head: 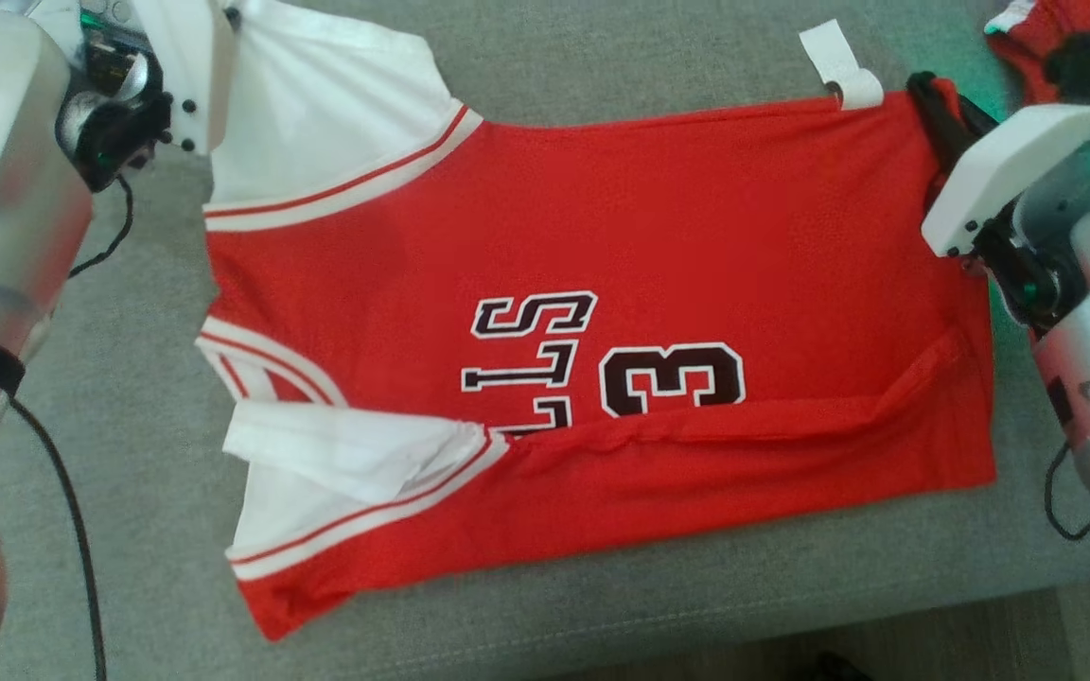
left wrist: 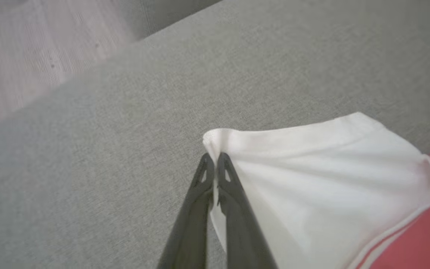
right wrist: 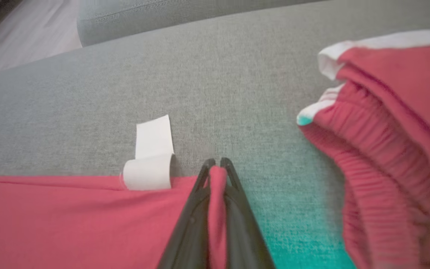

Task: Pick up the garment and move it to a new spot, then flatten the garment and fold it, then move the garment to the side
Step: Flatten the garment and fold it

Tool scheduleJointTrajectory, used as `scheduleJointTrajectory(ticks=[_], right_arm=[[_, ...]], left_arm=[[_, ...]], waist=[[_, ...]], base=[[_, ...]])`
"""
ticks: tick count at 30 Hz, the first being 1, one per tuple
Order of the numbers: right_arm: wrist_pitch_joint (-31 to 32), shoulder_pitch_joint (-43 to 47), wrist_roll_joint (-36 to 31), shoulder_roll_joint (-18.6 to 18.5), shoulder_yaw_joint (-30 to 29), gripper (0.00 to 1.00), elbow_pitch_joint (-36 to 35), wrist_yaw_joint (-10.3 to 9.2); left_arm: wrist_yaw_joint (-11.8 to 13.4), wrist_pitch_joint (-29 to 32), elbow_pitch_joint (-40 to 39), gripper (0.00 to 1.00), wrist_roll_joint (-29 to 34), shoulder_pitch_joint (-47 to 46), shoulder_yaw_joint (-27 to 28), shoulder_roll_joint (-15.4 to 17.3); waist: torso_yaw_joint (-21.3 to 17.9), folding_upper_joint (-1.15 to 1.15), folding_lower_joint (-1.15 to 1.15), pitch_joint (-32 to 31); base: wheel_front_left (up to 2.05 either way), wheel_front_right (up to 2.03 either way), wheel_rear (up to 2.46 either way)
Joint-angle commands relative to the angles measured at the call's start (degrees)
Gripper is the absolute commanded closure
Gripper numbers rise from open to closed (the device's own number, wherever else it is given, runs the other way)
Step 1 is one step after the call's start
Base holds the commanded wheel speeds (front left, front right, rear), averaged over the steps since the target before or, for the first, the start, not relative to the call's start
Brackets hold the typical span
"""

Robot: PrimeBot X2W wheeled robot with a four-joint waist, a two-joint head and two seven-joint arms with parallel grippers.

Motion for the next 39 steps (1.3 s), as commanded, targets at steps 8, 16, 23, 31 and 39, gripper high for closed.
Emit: scheduleJointTrajectory(ticks=[8,16,23,31,39], right_arm=[[-6.0,1.0,-0.2,0.5,0.9,1.0,1.4,-0.04],[-10.3,7.5,1.7,-0.7,2.4,1.0,2.9,-0.04],[-11.1,11.0,2.5,-1.1,3.1,1.0,4.9,-0.04],[-9.6,13.8,3.2,-3.1,5.9,1.0,5.1,-0.04],[-3.7,15.1,4.4,-7.2,10.9,1.0,2.3,-0.04]], left_arm=[[0.2,-4.2,-2.9,1.0,-2.6,-1.2,-0.1,2.0],[0.2,-4.7,-16.4,1.0,-11.3,6.7,-4.3,8.3],[0.2,-0.7,-27.3,1.0,-16.4,12.4,-7.0,15.4],[0.3,7.8,-39.9,1.0,-23.7,18.7,-9.8,22.3],[1.0,10.3,-45.1,1.0,-25.6,22.4,-11.9,23.3]], waist=[[2.4,0.0,0.0,-5.4],[4.5,0.0,0.0,-13.5],[5.8,0.0,0.0,-17.0],[7.5,0.0,0.0,-19.6],[7.5,0.0,0.0,-19.9]], base=[[0.0,0.0,0.0],[0.0,0.0,0.0],[0.0,0.0,0.0],[0.0,0.0,0.0],[0.0,0.0,0.0]])
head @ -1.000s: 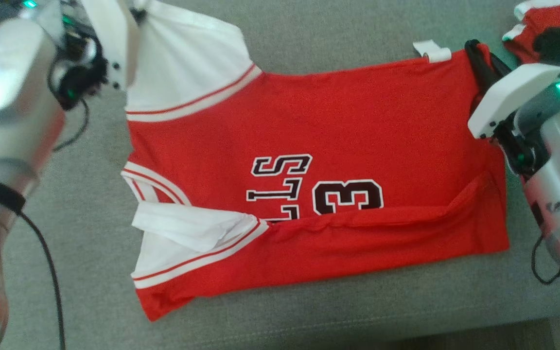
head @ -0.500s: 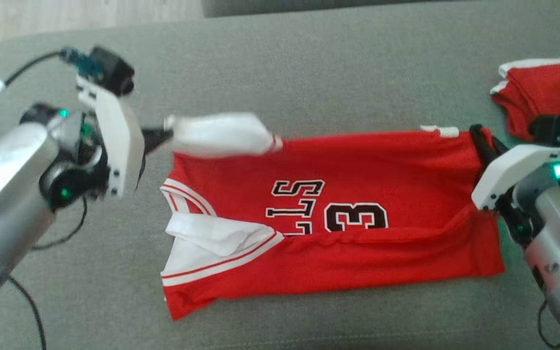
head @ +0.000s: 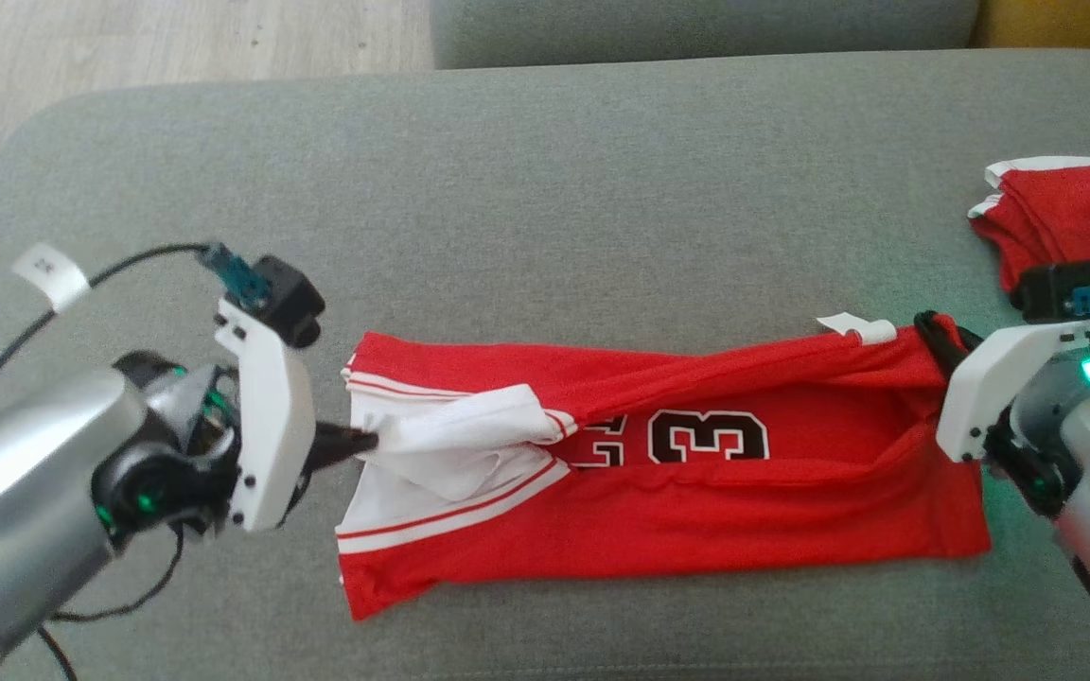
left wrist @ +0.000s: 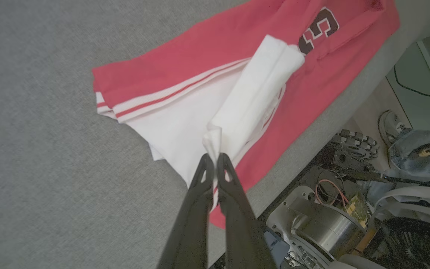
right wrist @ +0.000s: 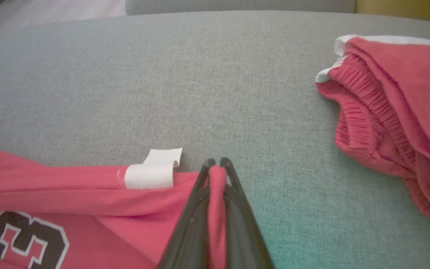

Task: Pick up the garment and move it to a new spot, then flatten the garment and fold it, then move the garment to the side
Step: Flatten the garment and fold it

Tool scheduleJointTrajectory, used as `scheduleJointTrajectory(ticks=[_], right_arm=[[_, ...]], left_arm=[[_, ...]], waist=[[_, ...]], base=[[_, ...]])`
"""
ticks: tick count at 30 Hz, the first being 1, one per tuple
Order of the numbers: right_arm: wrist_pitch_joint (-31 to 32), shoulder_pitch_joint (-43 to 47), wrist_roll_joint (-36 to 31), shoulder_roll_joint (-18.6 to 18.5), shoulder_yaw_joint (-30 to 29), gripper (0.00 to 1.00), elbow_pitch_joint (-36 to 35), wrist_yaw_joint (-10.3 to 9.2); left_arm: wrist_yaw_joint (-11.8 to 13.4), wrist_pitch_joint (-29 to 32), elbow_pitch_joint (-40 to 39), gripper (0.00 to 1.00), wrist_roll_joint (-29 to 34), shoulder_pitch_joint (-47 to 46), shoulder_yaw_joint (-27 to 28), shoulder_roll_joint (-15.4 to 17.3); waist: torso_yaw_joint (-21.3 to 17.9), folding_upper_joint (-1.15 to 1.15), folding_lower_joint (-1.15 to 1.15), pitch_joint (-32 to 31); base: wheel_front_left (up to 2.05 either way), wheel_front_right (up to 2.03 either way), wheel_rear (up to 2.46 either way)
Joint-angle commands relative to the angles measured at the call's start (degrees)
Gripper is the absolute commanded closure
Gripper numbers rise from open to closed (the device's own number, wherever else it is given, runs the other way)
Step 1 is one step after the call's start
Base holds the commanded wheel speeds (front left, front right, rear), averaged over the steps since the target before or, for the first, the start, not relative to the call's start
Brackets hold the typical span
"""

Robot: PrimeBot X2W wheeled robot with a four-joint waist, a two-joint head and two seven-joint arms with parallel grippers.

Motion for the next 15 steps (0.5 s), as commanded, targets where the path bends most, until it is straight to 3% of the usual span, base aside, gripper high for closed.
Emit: scheduleJointTrajectory(ticks=[1,4,6,7,8,9,10,11,15], right_arm=[[0.7,0.9,0.5,-2.2,1.1,1.0,-1.9,-0.04],[2.5,1.2,1.0,-3.2,2.5,1.0,-2.9,-0.04],[4.1,1.6,1.7,-3.6,3.6,0.85,-3.7,-0.04],[4.9,1.8,2.1,-3.8,4.2,0.66,-4.1,-0.04],[5.5,1.8,2.4,-4.0,4.6,0.13,-4.5,-0.04],[5.8,1.8,2.7,-4.3,4.9,0.0,-4.8,-0.04],[6.1,1.9,2.8,-4.5,5.3,0.0,-5.1,-0.04],[6.5,2.0,3.1,-4.7,5.9,0.0,-5.5,-0.04],[8.9,2.5,4.1,-6.2,8.4,0.0,-7.4,-0.04]], left_arm=[[0.2,0.1,-1.2,1.0,-0.3,-1.2,2.7,2.5],[0.3,0.3,-1.6,1.0,-0.5,-0.3,2.2,2.4],[0.3,0.9,-1.5,1.0,-0.8,0.4,1.8,2.3],[0.3,1.2,-1.5,1.0,-1.0,0.8,1.6,2.2],[0.3,1.5,-1.3,1.0,-1.2,1.2,1.5,2.2],[0.4,1.7,-1.1,0.78,-1.4,1.5,1.3,2.0],[0.4,1.6,-0.9,0.13,-1.3,1.8,1.2,1.8],[0.5,1.4,-0.4,0.0,-1.1,2.0,1.1,1.7],[0.5,1.6,1.4,0.0,-0.5,2.7,0.6,1.4]], waist=[[-0.2,0.0,0.0,0.0],[-0.7,0.0,0.0,0.1],[-1.0,0.0,0.0,0.1],[-1.1,0.0,0.0,0.1],[-1.3,0.0,0.0,0.1],[-1.4,0.0,0.0,0.1],[-1.5,0.0,0.0,0.0],[-1.7,0.0,0.0,-0.1],[-2.1,0.0,0.0,-1.3]], base=[[0.0,0.0,0.0],[0.0,0.0,0.0],[0.0,0.0,0.0],[0.0,0.0,0.0],[0.0,0.0,0.0],[0.0,0.0,0.0],[0.0,0.0,0.0],[0.0,0.0,0.0],[0.0,0.0,0.0]])
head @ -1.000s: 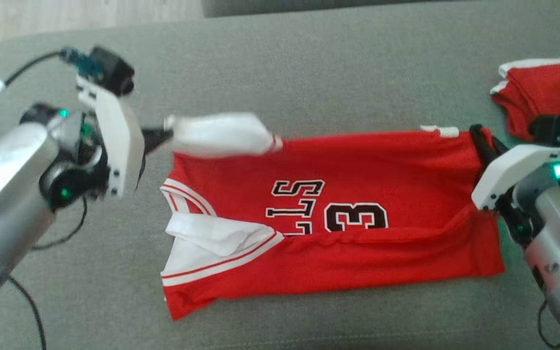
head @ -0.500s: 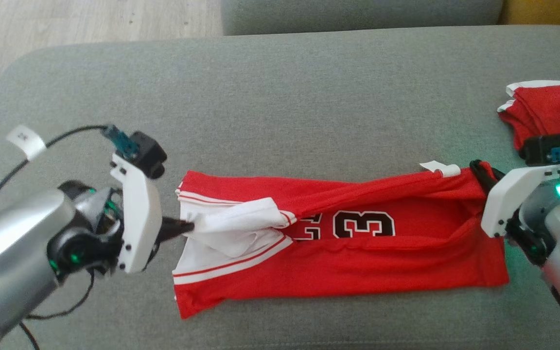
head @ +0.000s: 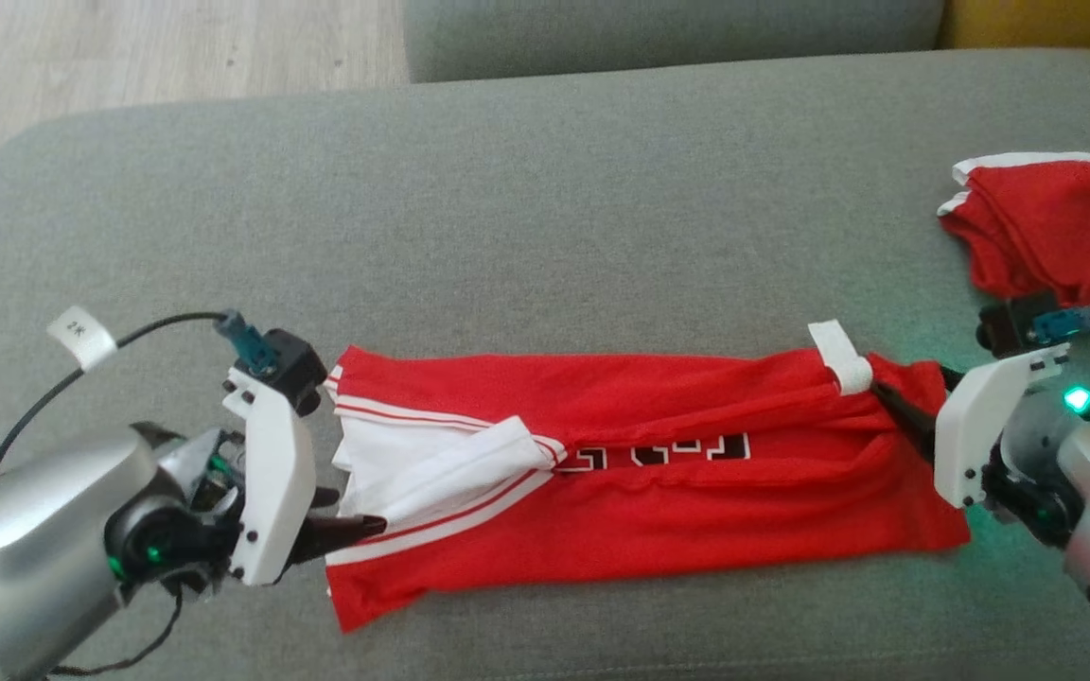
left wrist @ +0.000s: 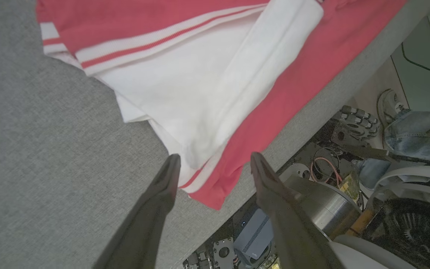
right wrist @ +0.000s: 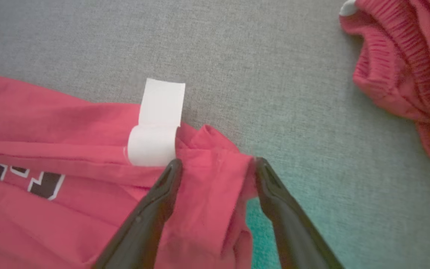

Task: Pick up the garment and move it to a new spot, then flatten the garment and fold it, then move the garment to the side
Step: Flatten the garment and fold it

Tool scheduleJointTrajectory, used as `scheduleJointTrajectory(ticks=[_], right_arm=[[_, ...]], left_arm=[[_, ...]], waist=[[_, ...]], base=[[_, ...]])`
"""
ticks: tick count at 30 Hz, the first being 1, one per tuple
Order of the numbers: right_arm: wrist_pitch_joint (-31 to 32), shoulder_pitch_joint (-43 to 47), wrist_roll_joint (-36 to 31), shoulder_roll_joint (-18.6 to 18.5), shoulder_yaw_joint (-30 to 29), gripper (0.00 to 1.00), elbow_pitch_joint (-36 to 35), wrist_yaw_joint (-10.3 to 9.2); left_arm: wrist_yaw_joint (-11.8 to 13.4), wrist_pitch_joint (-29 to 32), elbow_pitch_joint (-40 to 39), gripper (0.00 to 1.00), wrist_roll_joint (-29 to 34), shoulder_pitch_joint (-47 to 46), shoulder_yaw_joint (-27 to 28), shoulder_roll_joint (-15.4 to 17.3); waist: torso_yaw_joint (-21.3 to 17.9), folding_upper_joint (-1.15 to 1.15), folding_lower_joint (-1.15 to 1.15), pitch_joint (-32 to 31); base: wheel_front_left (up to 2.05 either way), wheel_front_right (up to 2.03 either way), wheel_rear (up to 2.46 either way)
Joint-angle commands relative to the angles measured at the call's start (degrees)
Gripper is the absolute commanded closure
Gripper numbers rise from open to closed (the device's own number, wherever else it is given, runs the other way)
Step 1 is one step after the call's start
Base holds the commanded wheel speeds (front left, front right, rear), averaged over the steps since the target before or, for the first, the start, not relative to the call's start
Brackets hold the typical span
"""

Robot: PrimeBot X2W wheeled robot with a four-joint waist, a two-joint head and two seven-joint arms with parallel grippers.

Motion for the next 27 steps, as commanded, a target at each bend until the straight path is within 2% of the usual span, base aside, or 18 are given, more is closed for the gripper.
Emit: scheduleJointTrajectory(ticks=[1,6,8,10,11,16,19,22,24,27], right_arm=[[0.8,0.3,0.6,-2.5,1.1,0.0,-2.1,-0.04],[0.3,0.3,0.6,-5.4,0.9,0.0,-4.6,-0.04],[-1.4,0.4,0.7,-6.0,-1.1,0.0,-5.6,-0.04],[-4.4,0.5,0.1,-6.2,-4.0,0.0,-6.5,-0.04],[-4.4,0.5,0.1,-6.2,-4.0,0.0,-6.5,-0.04],[-15.8,2.1,-3.5,-3.9,-14.6,0.0,-8.1,-0.04],[-23.0,4.6,-6.0,0.0,-21.6,0.0,-9.8,-0.04],[-27.0,8.4,-9.0,3.5,-26.4,0.0,-12.5,-0.04],[-28.4,11.0,-10.5,5.6,-29.6,0.0,-14.7,-0.04],[-29.3,15.5,-13.3,8.6,-33.4,0.0,-18.0,-0.04]], left_arm=[[0.1,-0.2,-0.3,0.0,0.3,-2.0,2.8,1.7],[0.2,-3.7,-0.7,0.0,1.8,-2.8,4.3,2.7],[1.4,-7.7,-1.2,0.0,3.9,-3.2,5.7,3.3],[3.8,-13.2,-1.6,0.0,6.5,-3.3,7.5,3.7],[3.8,-13.2,-1.6,0.0,6.5,-3.3,7.5,3.7],[13.2,-28.0,-3.6,0.0,11.7,-0.3,11.8,3.7],[20.4,-38.2,-4.8,0.0,13.0,3.2,15.7,3.3],[27.2,-48.1,-6.2,0.0,13.2,8.4,19.4,2.0],[30.8,-51.1,-7.7,0.0,14.1,11.9,21.8,1.1],[35.3,-52.0,-10.3,0.0,17.5,17.4,26.9,-1.5]], waist=[[-0.2,0.0,0.0,-1.0],[-0.2,0.0,0.0,-3.6],[-0.3,0.0,0.0,-4.6],[-0.3,0.0,0.0,-5.3],[-0.3,0.0,0.0,-5.3],[-0.2,0.0,0.0,-6.4],[-0.2,0.0,0.0,-6.8],[-0.1,0.0,0.0,-7.0],[0.0,0.0,0.0,-6.8],[0.3,0.0,0.0,-6.5]], base=[[0.0,0.0,0.0],[0.0,0.0,0.0],[0.0,0.0,0.0],[0.0,0.0,0.0],[0.0,0.0,0.0],[0.0,0.0,0.0],[0.0,0.0,0.0],[0.0,0.0,0.0],[0.0,0.0,0.0],[0.0,0.0,0.0]])
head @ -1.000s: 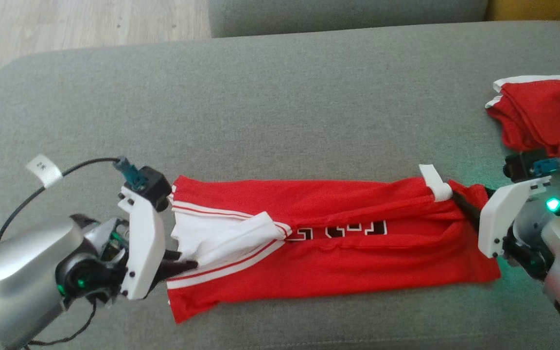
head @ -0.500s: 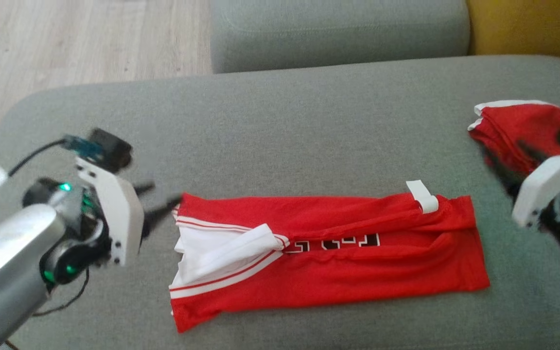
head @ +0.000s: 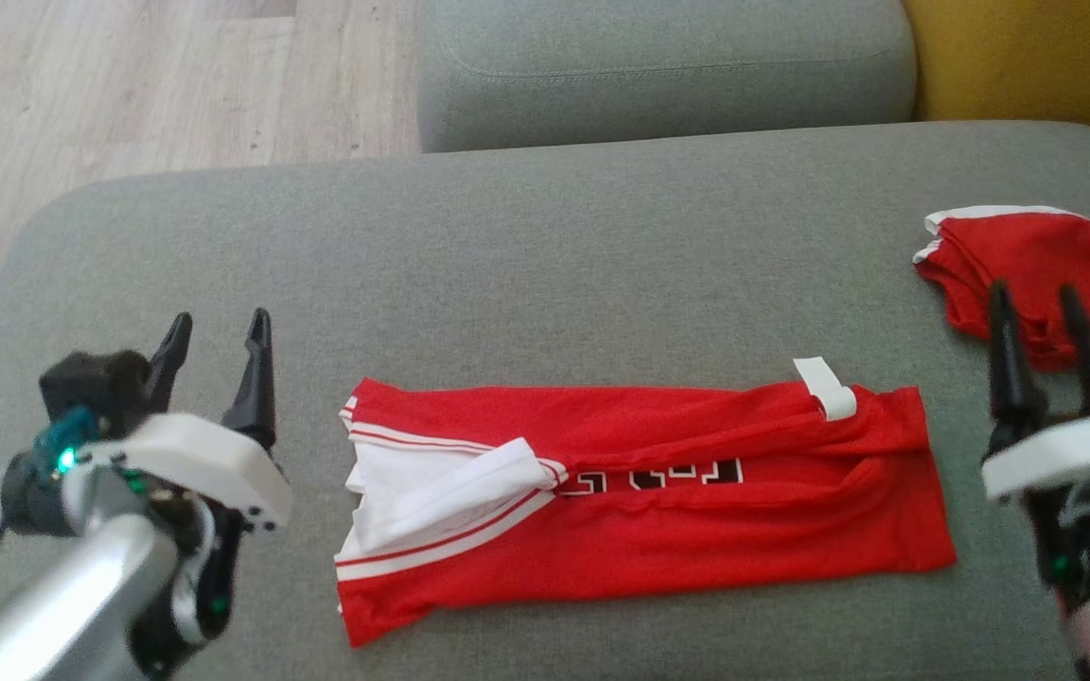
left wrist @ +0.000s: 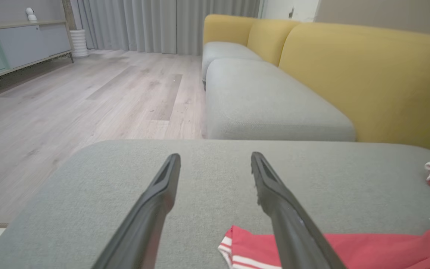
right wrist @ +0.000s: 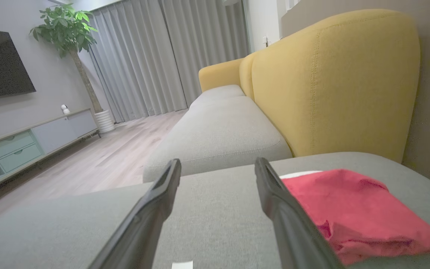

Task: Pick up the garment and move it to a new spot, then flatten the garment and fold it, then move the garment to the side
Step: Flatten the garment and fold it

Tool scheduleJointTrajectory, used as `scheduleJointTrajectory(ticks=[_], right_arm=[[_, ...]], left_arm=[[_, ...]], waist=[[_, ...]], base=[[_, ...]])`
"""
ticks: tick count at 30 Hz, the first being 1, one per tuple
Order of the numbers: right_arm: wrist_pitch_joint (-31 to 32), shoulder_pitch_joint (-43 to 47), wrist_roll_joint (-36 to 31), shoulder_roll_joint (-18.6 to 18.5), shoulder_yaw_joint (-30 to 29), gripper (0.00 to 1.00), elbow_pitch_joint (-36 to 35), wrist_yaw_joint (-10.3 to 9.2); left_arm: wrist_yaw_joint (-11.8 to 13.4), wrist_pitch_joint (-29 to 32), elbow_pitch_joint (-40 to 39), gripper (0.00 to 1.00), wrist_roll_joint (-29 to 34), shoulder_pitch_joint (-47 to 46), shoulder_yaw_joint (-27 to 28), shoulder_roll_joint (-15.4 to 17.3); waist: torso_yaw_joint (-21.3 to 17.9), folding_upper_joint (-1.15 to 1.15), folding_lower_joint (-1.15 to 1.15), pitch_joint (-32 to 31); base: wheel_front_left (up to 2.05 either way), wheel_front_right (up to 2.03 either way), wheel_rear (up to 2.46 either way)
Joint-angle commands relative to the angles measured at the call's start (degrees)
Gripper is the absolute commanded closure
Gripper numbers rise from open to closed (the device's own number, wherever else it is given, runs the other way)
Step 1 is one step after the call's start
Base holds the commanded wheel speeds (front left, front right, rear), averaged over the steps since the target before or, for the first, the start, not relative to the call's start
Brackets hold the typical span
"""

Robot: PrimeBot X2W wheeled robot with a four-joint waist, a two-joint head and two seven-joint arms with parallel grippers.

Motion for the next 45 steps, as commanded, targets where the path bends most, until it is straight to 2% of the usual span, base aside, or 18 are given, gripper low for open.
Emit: scheduleJointTrajectory(ticks=[1,3,6,9,12,18,27,35,39,40,41,42,43,45], right_arm=[[-0.8,0.5,-1.3,0.1,-0.1,0.0,-2.8,-0.04],[-1.0,3.5,-3.2,1.6,-1.4,0.0,-4.8,-0.04],[-1.0,7.5,-4.5,3.6,-3.2,0.0,-6.5,-0.04],[-0.2,9.9,-6.0,4.9,-4.2,0.0,-7.6,-0.04],[1.4,10.4,-7.1,5.5,-4.7,0.0,-8.7,-0.04],[8.0,7.2,-8.2,5.8,-5.5,0.0,-6.4,-0.04],[30.0,-0.9,-9.0,6.4,-8.6,0.0,7.4,-0.04],[37.1,-1.8,-6.5,7.4,-9.7,0.0,12.6,-0.04],[40.0,-1.8,-3.9,8.4,-8.5,0.0,13.7,-0.04],[40.5,-1.7,-3.0,8.5,-7.8,0.05,13.6,-0.04],[40.6,-1.7,-2.2,8.7,-7.3,0.39,13.3,-0.04],[40.4,-1.8,-1.6,8.6,-6.9,0.78,12.8,-0.04],[39.8,-1.9,-1.3,8.4,-6.6,1.0,12.4,-0.04],[38.1,-2.4,-0.8,7.9,-6.6,1.0,11.6,-0.04]], left_arm=[[1.2,-0.7,-2.8,0.0,2.5,-1.4,6.0,0.4],[2.3,-0.7,-4.5,0.0,6.9,3.3,9.7,-2.1],[2.2,-0.7,-5.7,0.0,11.6,9.6,14.0,-6.2],[0.2,-0.8,-6.3,0.0,14.6,13.9,18.1,-10.2],[-2.7,-0.8,-5.9,0.0,16.9,15.6,20.4,-12.4],[-6.9,-0.8,-3.5,0.0,20.2,15.9,22.5,-14.9],[-10.5,-0.8,0.7,0.0,22.5,14.6,23.5,-18.3],[-11.7,-0.8,2.2,0.0,22.9,14.4,24.6,-19.4],[-12.4,-0.8,3.0,0.0,23.1,14.5,24.9,-19.9],[-12.6,-0.8,3.3,0.0,23.2,14.6,25.0,-20.1],[-12.7,-0.8,3.5,0.0,23.2,14.6,25.0,-20.2],[-12.7,-0.8,3.7,0.0,23.2,14.7,25.1,-20.3],[-12.8,-0.8,3.9,0.0,23.2,14.8,25.3,-20.4],[-12.9,-0.8,4.2,0.0,23.3,15.0,25.5,-20.6]], waist=[[0.2,0.0,0.0,0.2],[0.4,0.0,0.0,0.3],[0.6,0.0,0.0,0.6],[0.7,0.0,0.0,1.0],[0.8,0.0,0.0,1.5],[0.6,0.0,0.0,2.1],[2.3,0.0,0.0,3.8],[3.8,0.0,0.0,4.6],[4.4,0.0,0.0,4.7],[4.5,0.0,0.0,4.6],[4.5,0.0,0.0,4.5],[4.5,0.0,0.0,4.3],[4.5,0.0,0.0,4.1],[4.4,0.0,0.0,3.8]], base=[[0.0,0.0,0.0],[0.0,0.0,0.0],[0.0,0.0,0.0],[0.0,0.0,0.0],[0.0,0.0,0.0],[0.0,0.0,0.0],[0.0,0.0,0.0],[0.0,0.0,0.0],[0.0,0.0,0.0],[0.0,0.0,0.0],[0.0,0.0,0.0],[0.0,0.0,0.0],[0.0,0.0,0.0],[0.0,0.0,0.0]])
